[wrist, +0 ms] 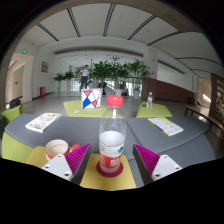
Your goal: Pour water
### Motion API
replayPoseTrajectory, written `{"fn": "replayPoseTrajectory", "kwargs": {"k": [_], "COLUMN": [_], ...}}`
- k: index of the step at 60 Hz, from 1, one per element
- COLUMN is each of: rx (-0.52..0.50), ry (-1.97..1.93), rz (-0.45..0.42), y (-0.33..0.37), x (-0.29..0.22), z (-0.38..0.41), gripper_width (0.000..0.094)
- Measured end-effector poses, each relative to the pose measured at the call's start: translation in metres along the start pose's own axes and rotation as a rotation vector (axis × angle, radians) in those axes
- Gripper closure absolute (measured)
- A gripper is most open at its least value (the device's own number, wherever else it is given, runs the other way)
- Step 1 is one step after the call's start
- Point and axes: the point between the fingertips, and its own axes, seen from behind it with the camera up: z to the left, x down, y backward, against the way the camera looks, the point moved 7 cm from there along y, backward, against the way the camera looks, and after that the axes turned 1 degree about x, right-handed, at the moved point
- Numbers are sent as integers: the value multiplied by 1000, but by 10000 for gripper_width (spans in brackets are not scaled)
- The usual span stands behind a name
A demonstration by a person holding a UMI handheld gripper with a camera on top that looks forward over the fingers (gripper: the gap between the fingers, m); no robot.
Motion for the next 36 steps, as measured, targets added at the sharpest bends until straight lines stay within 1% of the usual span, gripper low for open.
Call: {"fn": "replayPoseTrajectory", "kwargs": {"k": [9,24,30,36], "rx": [7,16,11,14], "ry": [-2,-52,-53,-26], "rz": [50,129,144,128], "y": [73,197,234,262], "x": [-4,22,34,37], "z": [4,20,28,34], "gripper_width": [82,83,83,83]}}
